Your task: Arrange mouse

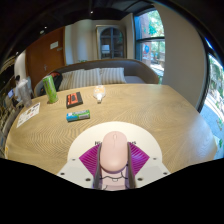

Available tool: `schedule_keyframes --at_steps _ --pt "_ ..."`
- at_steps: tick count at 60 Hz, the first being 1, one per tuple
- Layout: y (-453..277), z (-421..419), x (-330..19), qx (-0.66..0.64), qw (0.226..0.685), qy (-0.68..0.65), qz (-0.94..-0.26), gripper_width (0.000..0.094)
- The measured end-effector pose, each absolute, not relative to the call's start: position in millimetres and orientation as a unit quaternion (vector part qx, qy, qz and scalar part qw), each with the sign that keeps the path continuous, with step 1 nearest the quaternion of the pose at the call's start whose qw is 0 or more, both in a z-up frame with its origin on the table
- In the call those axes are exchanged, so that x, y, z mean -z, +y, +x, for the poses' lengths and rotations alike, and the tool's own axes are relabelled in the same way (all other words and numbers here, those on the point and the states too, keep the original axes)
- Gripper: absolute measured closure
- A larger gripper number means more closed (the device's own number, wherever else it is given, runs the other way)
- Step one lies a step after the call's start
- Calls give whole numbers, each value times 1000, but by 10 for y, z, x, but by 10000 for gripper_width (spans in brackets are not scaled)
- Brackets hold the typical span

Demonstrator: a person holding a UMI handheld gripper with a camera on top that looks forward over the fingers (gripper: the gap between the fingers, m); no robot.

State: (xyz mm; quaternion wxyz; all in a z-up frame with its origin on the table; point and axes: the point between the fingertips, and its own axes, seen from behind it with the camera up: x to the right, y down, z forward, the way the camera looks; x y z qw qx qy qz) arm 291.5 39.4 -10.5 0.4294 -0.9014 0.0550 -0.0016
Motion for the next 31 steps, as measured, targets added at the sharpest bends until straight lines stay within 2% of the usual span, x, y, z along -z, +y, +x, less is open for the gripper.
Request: schedule_keyframes --at_steps 4,11,15,18,20,31 --pt "393 2925 126 -6 427 72 -901 479" --pt "286 2843 130 -10 382 69 -921 366" --pt "202 2719 19 -29 368 80 -926 239" --pt "126 2715 -72 -21 364 93 -927 70" --pt "63 2706 -148 -13 363 96 -927 103" --pt "-422 2431 -666 21 360 118 -925 98"
